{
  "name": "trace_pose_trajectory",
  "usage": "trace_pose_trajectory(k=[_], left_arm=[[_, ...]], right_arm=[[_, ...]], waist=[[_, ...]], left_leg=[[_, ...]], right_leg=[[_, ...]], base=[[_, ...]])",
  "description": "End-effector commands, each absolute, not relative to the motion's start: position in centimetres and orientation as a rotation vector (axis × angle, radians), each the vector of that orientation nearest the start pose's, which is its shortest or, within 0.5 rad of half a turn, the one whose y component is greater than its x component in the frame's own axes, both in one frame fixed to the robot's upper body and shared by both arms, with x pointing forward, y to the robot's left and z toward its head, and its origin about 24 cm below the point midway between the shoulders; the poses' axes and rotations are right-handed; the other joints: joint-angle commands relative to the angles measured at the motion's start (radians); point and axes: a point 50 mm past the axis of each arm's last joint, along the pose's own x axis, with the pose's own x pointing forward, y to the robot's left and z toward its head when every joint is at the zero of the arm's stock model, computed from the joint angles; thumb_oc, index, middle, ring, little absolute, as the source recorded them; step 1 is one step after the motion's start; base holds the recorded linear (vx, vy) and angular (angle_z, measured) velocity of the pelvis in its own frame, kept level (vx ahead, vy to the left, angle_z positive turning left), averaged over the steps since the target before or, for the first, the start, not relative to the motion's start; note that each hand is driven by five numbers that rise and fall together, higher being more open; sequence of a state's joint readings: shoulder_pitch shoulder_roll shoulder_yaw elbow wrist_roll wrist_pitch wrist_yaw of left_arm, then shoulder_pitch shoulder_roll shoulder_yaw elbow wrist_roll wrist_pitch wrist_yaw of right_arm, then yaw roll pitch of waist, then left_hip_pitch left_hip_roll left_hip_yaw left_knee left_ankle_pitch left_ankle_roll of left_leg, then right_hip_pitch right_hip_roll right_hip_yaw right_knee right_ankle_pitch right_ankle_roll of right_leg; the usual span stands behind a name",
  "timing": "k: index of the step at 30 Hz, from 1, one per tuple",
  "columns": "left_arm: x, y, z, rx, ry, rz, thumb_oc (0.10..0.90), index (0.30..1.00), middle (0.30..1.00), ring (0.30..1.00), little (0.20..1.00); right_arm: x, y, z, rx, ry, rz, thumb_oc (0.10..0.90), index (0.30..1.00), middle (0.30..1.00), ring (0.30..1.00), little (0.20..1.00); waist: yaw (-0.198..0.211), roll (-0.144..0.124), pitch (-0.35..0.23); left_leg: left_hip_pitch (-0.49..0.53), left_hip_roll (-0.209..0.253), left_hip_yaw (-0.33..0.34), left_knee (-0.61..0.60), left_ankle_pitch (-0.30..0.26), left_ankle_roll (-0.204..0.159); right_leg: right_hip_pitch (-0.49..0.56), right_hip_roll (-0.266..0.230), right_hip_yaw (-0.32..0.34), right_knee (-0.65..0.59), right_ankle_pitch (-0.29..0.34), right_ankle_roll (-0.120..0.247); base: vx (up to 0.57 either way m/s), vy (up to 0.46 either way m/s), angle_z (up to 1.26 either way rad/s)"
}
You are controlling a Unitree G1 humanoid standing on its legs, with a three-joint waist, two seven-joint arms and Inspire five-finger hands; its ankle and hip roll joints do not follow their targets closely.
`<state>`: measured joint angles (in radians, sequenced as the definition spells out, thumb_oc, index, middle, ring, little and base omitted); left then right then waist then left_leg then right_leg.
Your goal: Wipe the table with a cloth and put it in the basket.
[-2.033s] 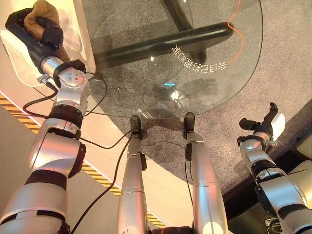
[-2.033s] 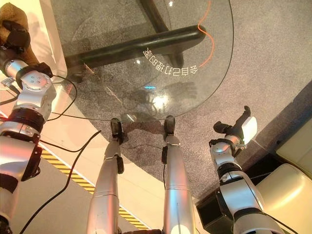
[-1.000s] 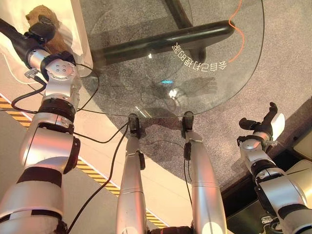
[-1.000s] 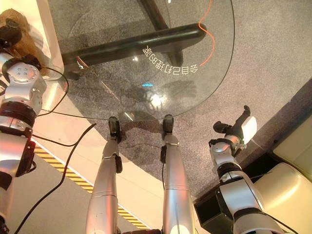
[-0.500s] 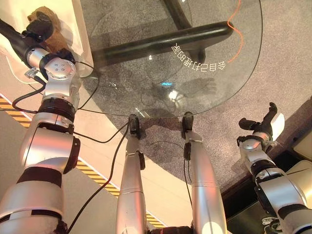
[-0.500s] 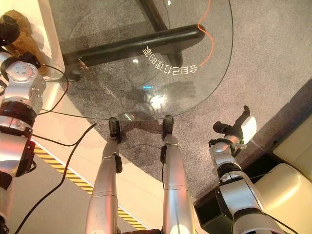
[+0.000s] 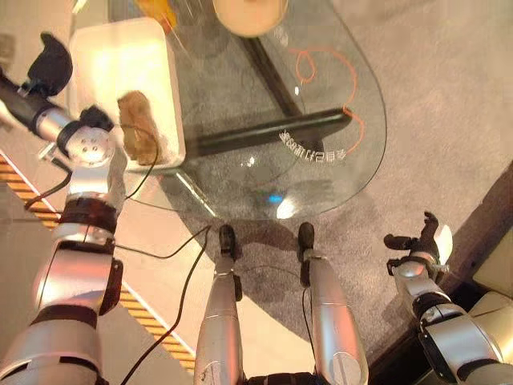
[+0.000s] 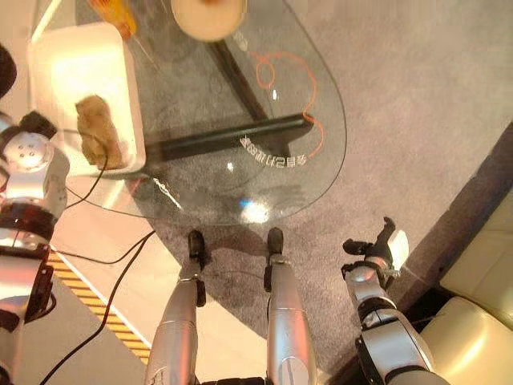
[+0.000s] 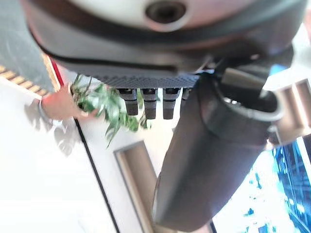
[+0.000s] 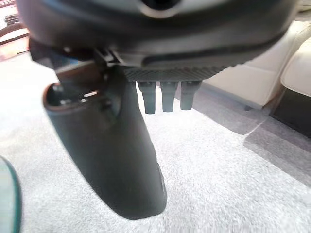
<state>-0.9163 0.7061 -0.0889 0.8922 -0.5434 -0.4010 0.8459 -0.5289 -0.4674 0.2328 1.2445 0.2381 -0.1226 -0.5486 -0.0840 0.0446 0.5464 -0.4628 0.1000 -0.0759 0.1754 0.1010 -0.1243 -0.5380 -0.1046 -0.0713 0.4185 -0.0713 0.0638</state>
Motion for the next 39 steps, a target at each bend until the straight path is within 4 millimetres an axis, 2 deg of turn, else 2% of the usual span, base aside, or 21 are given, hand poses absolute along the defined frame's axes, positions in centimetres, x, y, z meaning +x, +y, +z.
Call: trace_pose_trajectory(k=[1,2,3,6,12,13,14,15,17,18,21,26,29,33,39], left_arm=[[31.6,37.8,24.2,-0.077,-0.603,1.102,0.800,0.900,0.900,0.900,0.900],[31.1,38.5,21.6,-0.050,-0.509,1.089,0.800,0.900,0.900,0.900,0.900],[30.9,38.7,20.2,-0.038,-0.461,1.083,0.800,0.900,0.900,0.900,0.900],[29.0,39.3,13.6,0.015,-0.253,1.049,0.800,0.900,0.900,0.900,0.900],[24.4,39.3,3.2,0.041,0.160,0.996,0.800,0.900,0.900,0.900,0.900],[23.5,39.1,1.5,0.064,0.240,0.969,0.800,0.900,0.900,0.900,0.900],[22.9,38.9,0.7,0.079,0.271,0.955,0.800,0.900,0.900,0.900,0.900],[21.5,38.7,-1.2,0.067,0.349,0.939,0.800,0.900,0.900,0.900,0.900],[20.4,38.4,-2.6,0.080,0.423,0.902,0.800,0.900,0.900,0.900,0.900],[19.1,37.7,-4.6,0.074,0.536,0.843,0.800,0.900,0.900,0.900,0.900],[17.0,35.9,-7.5,0.133,0.709,0.692,0.800,0.900,0.900,0.900,0.900],[14.7,33.8,-10.2,0.073,0.842,0.618,0.800,0.900,0.900,0.900,0.900],[13.2,31.7,-12.0,0.088,0.968,0.506,0.800,0.900,0.900,0.900,0.900],[12.0,29.6,-13.4,0.144,1.081,0.367,0.800,0.900,0.900,0.900,0.900],[10.7,28.5,-14.4,0.231,1.217,0.250,0.800,0.900,0.900,0.900,0.900]], right_arm=[[24.5,-33.5,-3.9,-0.504,0.616,-0.736,0.800,0.900,0.900,0.900,0.900],[23.0,-33.8,-5.0,-0.505,0.673,-0.715,0.800,0.900,0.900,0.900,0.900],[22.3,-33.9,-5.6,-0.504,0.699,-0.707,0.800,0.900,0.900,0.900,0.900],[19.4,-33.8,-7.7,-0.494,0.803,-0.668,0.800,0.900,0.900,0.900,0.900],[14.9,-33.0,-10.5,-0.509,0.990,-0.573,0.800,0.900,0.900,0.900,0.900],[14.4,-32.9,-10.9,-0.512,1.021,-0.557,0.800,0.900,0.900,0.900,0.900],[13.9,-32.8,-11.2,-0.515,1.040,-0.541,0.800,0.900,0.900,0.900,0.900],[13.3,-32.4,-11.6,-0.538,1.079,-0.491,0.800,0.900,0.900,0.900,0.900],[12.7,-32.1,-12.0,-0.542,1.111,-0.470,0.800,0.900,0.900,0.900,0.900],[12.2,-31.8,-12.4,-0.558,1.147,-0.430,0.800,0.900,0.900,0.900,0.900],[11.4,-31.1,-13.1,-0.571,1.217,-0.346,0.800,0.900,0.900,0.900,0.900],[10.2,-30.6,-13.7,-0.574,1.290,-0.265,0.800,0.900,0.900,0.900,0.900],[9.5,-29.8,-14.2,-0.568,1.341,-0.223,0.800,0.900,0.900,0.900,0.900],[9.2,-29.3,-14.5,-0.562,1.368,-0.196,0.800,0.900,0.900,0.900,0.900],[9.2,-28.8,-14.7,-0.581,1.376,-0.152,0.800,0.900,0.900,0.900,0.900]], waist=[[0.040,0.000,-0.095],[0.048,-0.001,-0.132],[0.050,-0.001,-0.147],[0.066,-0.001,-0.215],[0.076,-0.004,-0.327],[0.077,-0.006,-0.345],[0.077,-0.006,-0.355],[0.078,-0.008,-0.377],[0.080,-0.010,-0.397],[0.081,-0.012,-0.411],[0.087,-0.017,-0.425],[0.092,-0.017,-0.441],[0.093,-0.017,-0.452],[0.089,-0.014,-0.453],[0.080,-0.014,-0.452]], left_leg=[[0.097,-0.127,0.088,-0.025,-0.086,0.077],[0.140,-0.128,0.082,-0.062,-0.079,0.075],[0.164,-0.129,0.079,-0.082,-0.075,0.075],[0.257,-0.132,0.062,-0.155,-0.065,0.073],[0.401,-0.124,0.061,-0.227,-0.064,0.074],[0.420,-0.122,0.062,-0.235,-0.065,0.074],[0.433,-0.121,0.063,-0.241,-0.065,0.074],[0.452,-0.118,0.065,-0.244,-0.070,0.074],[0.470,-0.114,0.068,-0.246,-0.075,0.074],[0.488,-0.111,0.071,-0.245,-0.083,0.074],[0.515,-0.106,0.077,-0.243,-0.092,0.076],[0.549,-0.105,0.077,-0.247,-0.106,0.078],[0.563,-0.099,0.081,-0.249,-0.110,0.077],[0.574,-0.094,0.087,-0.247,-0.114,0.077],[0.588,-0.087,0.100,-0.247,-0.120,0.079]], right_leg=[[0.109,0.064,0.008,-0.165,0.039,0.011],[0.159,0.055,0.008,-0.200,0.044,0.014],[0.186,0.052,0.008,-0.220,0.047,0.014],[0.299,0.044,0.001,-0.286,0.051,0.018],[0.465,0.040,-0.020,-0.365,0.053,0.026],[0.485,0.039,-0.022,-0.374,0.054,0.027],[0.497,0.039,-0.023,-0.379,0.055,0.029],[0.520,0.038,-0.024,-0.388,0.056,0.031],[0.539,0.036,-0.027,-0.397,0.056,0.033],[0.558,0.036,-0.027,-0.401,0.052,0.034],[0.589,0.034,-0.034,-0.409,0.050,0.034],[0.629,0.031,-0.037,-0.432,0.050,0.033],[0.646,0.028,-0.039,-0.442,0.053,0.033],[0.654,0.028,-0.039,-0.437,0.047,0.032],[0.664,0.026,-0.040,-0.437,0.042,0.031]], base=[[0.09,-0.048,0.01],[0.12,-0.051,0.03],[0.14,-0.049,0.01],[0.14,-0.017,0.07],[0.17,0.003,0.15],[0.18,0.016,0.14],[0.18,0.017,0.12],[0.14,0.016,0.12],[0.11,0.013,0.09],[0.08,0.009,0.05],[0.02,0.000,0.02],[0.03,0.001,0.00],[0.05,0.002,0.00],[0.00,0.000,0.00],[0.02,-0.001,-0.10]])
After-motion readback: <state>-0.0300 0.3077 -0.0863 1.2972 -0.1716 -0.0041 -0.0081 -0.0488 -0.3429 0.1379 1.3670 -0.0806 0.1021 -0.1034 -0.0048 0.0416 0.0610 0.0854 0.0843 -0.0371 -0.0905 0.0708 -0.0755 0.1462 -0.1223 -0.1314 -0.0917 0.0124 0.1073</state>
